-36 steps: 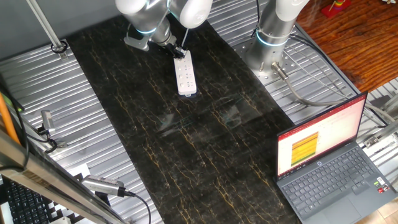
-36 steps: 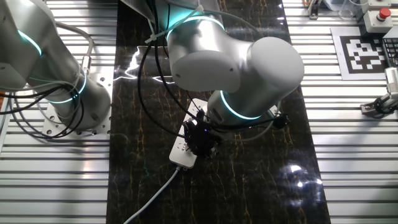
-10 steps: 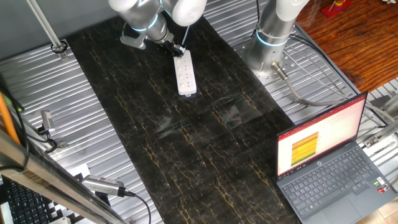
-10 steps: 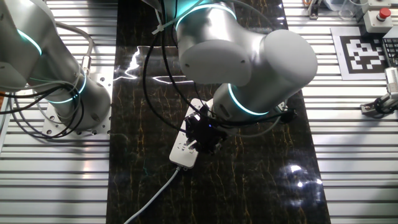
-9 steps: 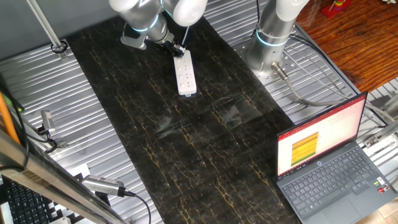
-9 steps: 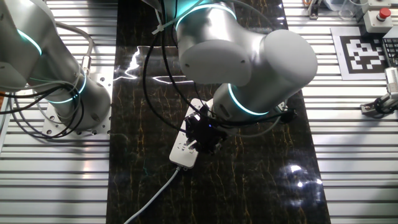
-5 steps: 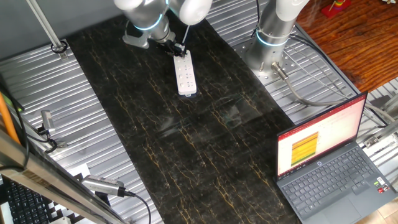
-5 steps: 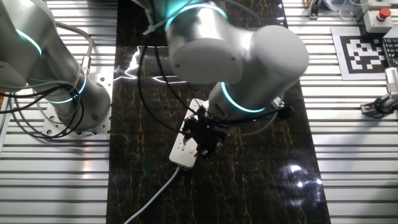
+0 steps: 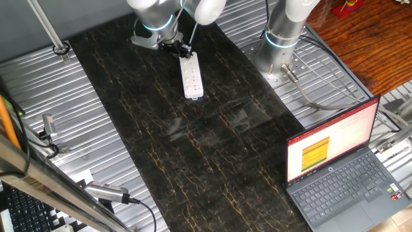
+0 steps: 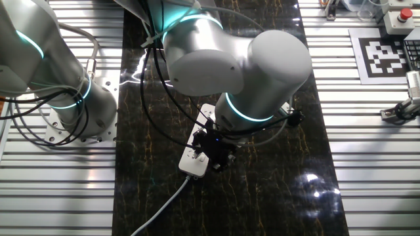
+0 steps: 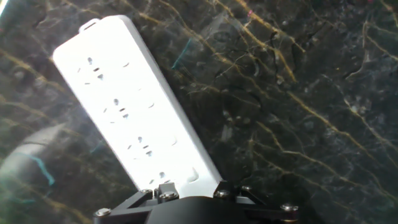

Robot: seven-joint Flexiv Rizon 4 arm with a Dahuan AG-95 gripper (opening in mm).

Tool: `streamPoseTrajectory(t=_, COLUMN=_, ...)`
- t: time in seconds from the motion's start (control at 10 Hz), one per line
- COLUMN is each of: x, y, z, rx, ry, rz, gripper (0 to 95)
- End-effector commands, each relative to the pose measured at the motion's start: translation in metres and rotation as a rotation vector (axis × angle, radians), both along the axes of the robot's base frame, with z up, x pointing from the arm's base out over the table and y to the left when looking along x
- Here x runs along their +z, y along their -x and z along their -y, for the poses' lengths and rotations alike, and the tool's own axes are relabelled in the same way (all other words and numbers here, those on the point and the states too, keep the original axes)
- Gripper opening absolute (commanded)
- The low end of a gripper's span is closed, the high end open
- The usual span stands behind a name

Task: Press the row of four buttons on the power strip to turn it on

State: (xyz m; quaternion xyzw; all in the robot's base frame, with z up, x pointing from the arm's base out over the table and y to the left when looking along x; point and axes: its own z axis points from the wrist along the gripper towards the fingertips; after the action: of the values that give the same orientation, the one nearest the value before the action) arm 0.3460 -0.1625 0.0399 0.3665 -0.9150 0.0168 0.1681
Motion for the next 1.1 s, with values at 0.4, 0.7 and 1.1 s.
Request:
streamPoseTrajectory(t=0.4, x=-0.0001, y=-0.0016, z=0.0001, rx=0.011, ry=0.001, rz=-0.004, gripper=38.0)
streamPoseTrajectory(t=0.7, x=-0.001, y=-0.0025, z=0.0012, rx=0.017, ry=0.003, rz=-0.005, gripper=38.0)
streamPoseTrajectory(t=1.1, x=-0.005, y=-0.004, z=0.0029, rx=0.018, ry=0.007, rz=-0.002, gripper=38.0)
